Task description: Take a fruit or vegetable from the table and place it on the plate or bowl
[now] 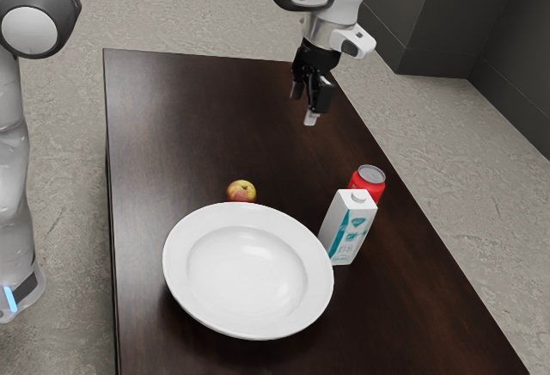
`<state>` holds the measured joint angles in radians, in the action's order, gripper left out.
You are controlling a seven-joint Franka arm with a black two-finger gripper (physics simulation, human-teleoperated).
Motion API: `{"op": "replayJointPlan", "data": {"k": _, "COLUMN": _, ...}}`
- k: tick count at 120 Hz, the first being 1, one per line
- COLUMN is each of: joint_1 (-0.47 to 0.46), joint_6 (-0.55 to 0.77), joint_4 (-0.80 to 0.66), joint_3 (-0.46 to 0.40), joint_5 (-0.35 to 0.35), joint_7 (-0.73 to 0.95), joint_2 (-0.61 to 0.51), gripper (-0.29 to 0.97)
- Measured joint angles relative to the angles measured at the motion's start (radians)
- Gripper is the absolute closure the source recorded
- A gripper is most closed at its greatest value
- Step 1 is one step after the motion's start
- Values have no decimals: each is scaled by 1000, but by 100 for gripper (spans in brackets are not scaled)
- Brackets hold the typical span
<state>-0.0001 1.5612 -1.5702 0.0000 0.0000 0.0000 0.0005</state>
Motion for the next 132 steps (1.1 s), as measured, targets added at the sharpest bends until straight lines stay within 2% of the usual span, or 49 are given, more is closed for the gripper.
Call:
{"op": "replayJointPlan", "data": {"k": 1, "joint_1": 0, "joint_6": 0, "joint_4": 0, "joint_3": 0, "joint_5": 0, "joint_7": 0, "joint_2": 0, "gripper": 0}}
{"op": "replayJointPlan", "data": {"k": 2, "joint_1": -131, "joint_6": -7, "joint_4": 33, "joint_3": 132, "joint_5": -8, "joint_7": 4, "joint_2": 4, "gripper": 0}}
{"op": "replayJointPlan", "data": {"k": 4, "joint_1": -338, "joint_6": -20, "joint_4": 87, "joint_3": 341, "joint_5": -21, "joint_7": 13, "joint_2": 9, "gripper": 0}}
{"op": "replayJointPlan", "data": {"k": 6, "joint_1": -488, "joint_6": -32, "joint_4": 127, "joint_3": 494, "joint_5": -33, "joint_7": 21, "joint_2": 12, "gripper": 0}}
{"op": "replayJointPlan", "data": {"k": 8, "joint_1": -596, "joint_6": -43, "joint_4": 157, "joint_3": 607, "joint_5": -44, "joint_7": 29, "joint_2": 15, "gripper": 1}}
{"op": "replayJointPlan", "data": {"k": 13, "joint_1": -743, "joint_6": -67, "joint_4": 201, "joint_3": 774, "joint_5": -64, "joint_7": 48, "joint_2": 20, "gripper": 1}}
{"op": "replayJointPlan", "data": {"k": 18, "joint_1": -780, "joint_6": -87, "joint_4": 221, "joint_3": 852, "joint_5": -79, "joint_7": 65, "joint_2": 22, "gripper": 1}}
{"op": "replayJointPlan", "data": {"k": 26, "joint_1": -706, "joint_6": -117, "joint_4": 274, "joint_3": 896, "joint_5": -91, "joint_7": 91, "joint_2": 22, "gripper": 2}}
{"op": "replayJointPlan", "data": {"k": 38, "joint_1": -395, "joint_6": -185, "joint_4": 484, "joint_3": 827, "joint_5": 9, "joint_7": 125, "joint_2": -9, "gripper": 2}}
{"op": "replayJointPlan", "data": {"k": 46, "joint_1": -123, "joint_6": -225, "joint_4": 449, "joint_3": 784, "joint_5": 34, "joint_7": 145, "joint_2": 22, "gripper": 2}}
{"op": "replayJointPlan", "data": {"k": 50, "joint_1": -18, "joint_6": -241, "joint_4": 431, "joint_3": 768, "joint_5": 33, "joint_7": 155, "joint_2": 33, "gripper": 2}}
{"op": "replayJointPlan", "data": {"k": 54, "joint_1": 38, "joint_6": -254, "joint_4": 409, "joint_3": 760, "joint_5": 29, "joint_7": 163, "joint_2": 39, "gripper": 2}}
{"op": "replayJointPlan", "data": {"k": 58, "joint_1": 44, "joint_6": -265, "joint_4": 381, "joint_3": 755, "joint_5": 26, "joint_7": 171, "joint_2": 38, "gripper": 2}}
{"op": "replayJointPlan", "data": {"k": 62, "joint_1": 73, "joint_6": -269, "joint_4": 340, "joint_3": 681, "joint_5": 23, "joint_7": 179, "joint_2": 27, "gripper": 2}}
{"op": "replayJointPlan", "data": {"k": 65, "joint_1": 147, "joint_6": -268, "joint_4": 301, "joint_3": 556, "joint_5": 21, "joint_7": 184, "joint_2": 8, "gripper": 2}}
{"op": "replayJointPlan", "data": {"k": 72, "joint_1": 502, "joint_6": -253, "joint_4": 189, "joint_3": 86, "joint_5": 19, "joint_7": 197, "joint_2": -61, "gripper": 2}}
{"op": "replayJointPlan", "data": {"k": 78, "joint_1": 840, "joint_6": -242, "joint_4": 135, "joint_3": -369, "joint_5": 17, "joint_7": 209, "joint_2": -93, "gripper": 2}}
{"op": "replayJointPlan", "data": {"k": 81, "joint_1": 962, "joint_6": -238, "joint_4": 120, "joint_3": -565, "joint_5": 14, "joint_7": 216, "joint_2": -98, "gripper": 2}}
{"op": "replayJointPlan", "data": {"k": 84, "joint_1": 1048, "joint_6": -234, "joint_4": 110, "joint_3": -719, "joint_5": 11, "joint_7": 222, "joint_2": -99, "gripper": 2}}
{"op": "replayJointPlan", "data": {"k": 88, "joint_1": 1110, "joint_6": -230, "joint_4": 103, "joint_3": -841, "joint_5": 9, "joint_7": 229, "joint_2": -97, "gripper": 2}}
{"op": "replayJointPlan", "data": {"k": 93, "joint_1": 1156, "joint_6": -226, "joint_4": 88, "joint_3": -916, "joint_5": 7, "joint_7": 238, "joint_2": -79, "gripper": 2}}
{"op": "replayJointPlan", "data": {"k": 101, "joint_1": 1214, "joint_6": -219, "joint_4": 53, "joint_3": -964, "joint_5": 6, "joint_7": 250, "joint_2": -45, "gripper": 2}}
{"op": "replayJointPlan", "data": {"k": 118, "joint_1": 1297, "joint_6": -164, "joint_4": -8, "joint_3": -995, "joint_5": 4, "joint_7": 274, "joint_2": -33, "gripper": 2}}
{"op": "replayJointPlan", "data": {"k": 132, "joint_1": 1277, "joint_6": -155, "joint_4": -14, "joint_3": -995, "joint_5": 5, "joint_7": 293, "joint_2": -45, "gripper": 2}}
